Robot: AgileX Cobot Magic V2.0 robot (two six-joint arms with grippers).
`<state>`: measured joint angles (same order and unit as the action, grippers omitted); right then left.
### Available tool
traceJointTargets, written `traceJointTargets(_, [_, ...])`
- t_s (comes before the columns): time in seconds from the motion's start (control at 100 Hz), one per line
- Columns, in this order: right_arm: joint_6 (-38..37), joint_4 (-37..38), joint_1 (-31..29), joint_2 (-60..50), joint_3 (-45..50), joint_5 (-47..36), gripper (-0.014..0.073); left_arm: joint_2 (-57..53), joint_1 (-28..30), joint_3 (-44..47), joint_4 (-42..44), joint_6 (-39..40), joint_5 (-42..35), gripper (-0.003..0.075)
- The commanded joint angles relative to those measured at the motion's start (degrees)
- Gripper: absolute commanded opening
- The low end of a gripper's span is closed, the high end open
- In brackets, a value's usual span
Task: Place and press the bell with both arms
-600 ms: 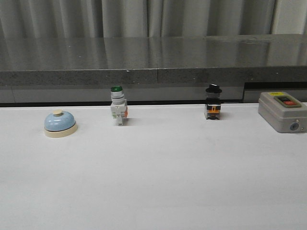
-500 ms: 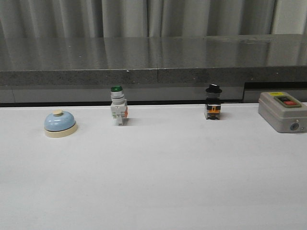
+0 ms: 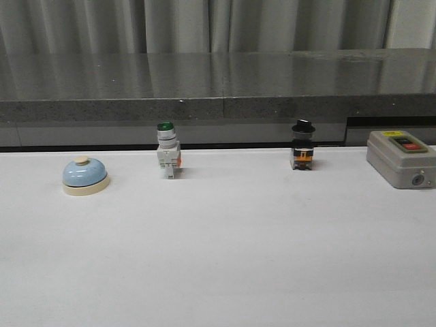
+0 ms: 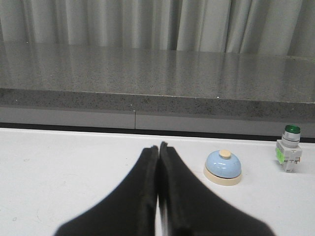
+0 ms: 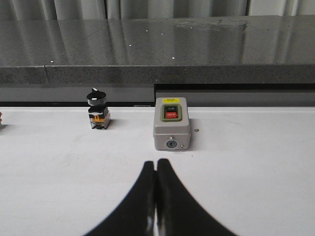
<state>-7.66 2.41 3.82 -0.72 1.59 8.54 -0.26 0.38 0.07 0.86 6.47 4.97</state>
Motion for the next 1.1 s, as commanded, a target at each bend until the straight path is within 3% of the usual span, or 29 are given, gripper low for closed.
traceJointTargets(0.0, [0.3, 0.5, -0.3, -0.3, -0.1, -4.6, -0.0068, -2.0, 0.1, 0.9, 0.0, 0.2, -5.0, -0.0019])
traceJointTargets(0.16, [0.3, 0.5, -0.3, -0.3, -0.1, -4.6, -0.0068, -1.2, 0.1, -2.7, 0.0, 0.2, -5.0, -0.0019])
traceJointTargets(0.36, [0.3, 0.5, -0.3, -0.3, -0.1, -4.6, -0.0068, 5.7, 0.1, -12.3, -3.2, 0.3, 2.8, -0.0019])
traceJointTargets(0.6, [0.3, 0.5, -0.3, -0.3, -0.1, -4.6, -0.0068, 20.2, -0.4, -24.8, -3.1, 0.1, 10.4, -0.0019])
traceJointTargets(0.74, [0.3, 0.5, -0.3, -0.3, -0.1, -4.6, -0.0068, 30.8, -1.1, -31.6, -3.1, -6.5, 15.6, -0.0019])
traceJointTargets(0.91, [0.3, 0.5, -0.3, -0.3, -0.1, -4.6, -0.0068, 43.7, -2.5, -39.1, -3.9, -7.2, 17.3, -0.0013])
traceJointTargets(1.03, [0.3, 0.5, -0.3, -0.3, -0.1, -4.6, -0.0068, 52.6, -4.3, -45.5, -4.4, -7.8, 21.8, 0.006])
traceJointTargets(1.09, [0.3, 0.5, -0.3, -0.3, -0.1, -4.6, -0.0068, 57.2, -5.3, -48.6, -4.7, -7.8, 22.7, 0.0144])
